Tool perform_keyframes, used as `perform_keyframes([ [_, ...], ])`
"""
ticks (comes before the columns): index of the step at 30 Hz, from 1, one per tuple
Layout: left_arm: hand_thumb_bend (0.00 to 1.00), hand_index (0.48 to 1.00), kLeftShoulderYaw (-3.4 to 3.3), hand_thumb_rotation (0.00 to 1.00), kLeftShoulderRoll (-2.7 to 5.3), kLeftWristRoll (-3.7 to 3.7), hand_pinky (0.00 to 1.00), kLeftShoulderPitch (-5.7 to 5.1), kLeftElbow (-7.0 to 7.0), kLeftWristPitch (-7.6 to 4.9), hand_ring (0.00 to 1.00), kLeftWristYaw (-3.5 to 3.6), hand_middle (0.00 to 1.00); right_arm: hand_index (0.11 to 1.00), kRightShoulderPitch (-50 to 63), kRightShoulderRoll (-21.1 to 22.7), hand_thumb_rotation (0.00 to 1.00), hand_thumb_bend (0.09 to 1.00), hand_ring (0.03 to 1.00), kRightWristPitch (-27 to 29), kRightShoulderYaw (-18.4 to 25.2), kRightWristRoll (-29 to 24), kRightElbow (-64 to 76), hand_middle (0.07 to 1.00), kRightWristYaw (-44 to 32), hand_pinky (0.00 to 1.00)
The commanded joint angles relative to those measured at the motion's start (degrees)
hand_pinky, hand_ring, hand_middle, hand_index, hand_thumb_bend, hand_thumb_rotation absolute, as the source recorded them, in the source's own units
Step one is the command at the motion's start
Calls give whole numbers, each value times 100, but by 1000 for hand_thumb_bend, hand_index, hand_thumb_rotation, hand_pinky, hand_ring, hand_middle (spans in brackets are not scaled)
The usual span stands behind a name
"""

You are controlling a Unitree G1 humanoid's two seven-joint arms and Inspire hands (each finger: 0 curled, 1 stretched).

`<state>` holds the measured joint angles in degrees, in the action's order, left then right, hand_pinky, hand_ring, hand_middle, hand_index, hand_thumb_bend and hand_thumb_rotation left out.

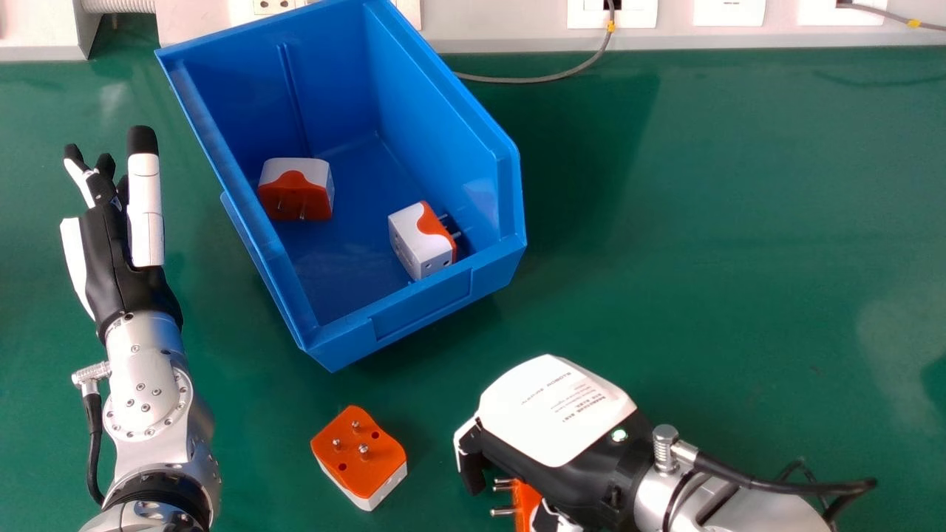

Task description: Pick all objects and put in blue box

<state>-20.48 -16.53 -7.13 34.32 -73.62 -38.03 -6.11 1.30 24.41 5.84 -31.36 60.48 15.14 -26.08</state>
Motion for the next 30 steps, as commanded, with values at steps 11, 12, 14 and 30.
perform_keyframes([
  [11, 1000, 989, 12, 898, -14, 27, 929, 92, 88, -108, 973, 22, 997, 494, 24, 138, 118, 513, 526, 91, -54, -138, -9, 602, -119, 388],
  [12, 1000, 989, 9, 898, -15, 23, 929, 94, 85, -106, 973, 27, 997, 494, 13, 134, 118, 513, 526, 90, -57, -150, -18, 602, -123, 388],
  [14, 1000, 989, 2, 898, -17, 14, 929, 100, 81, -99, 973, 42, 997, 494, -8, 127, 118, 512, 525, 101, -53, -192, -32, 601, -110, 387],
  [30, 1000, 989, 30, 898, 17, 50, 931, 123, 70, -83, 973, -19, 997, 516, -620, 51, 60, 512, 451, 558, 1206, -680, 69, 516, 1900, 356],
])
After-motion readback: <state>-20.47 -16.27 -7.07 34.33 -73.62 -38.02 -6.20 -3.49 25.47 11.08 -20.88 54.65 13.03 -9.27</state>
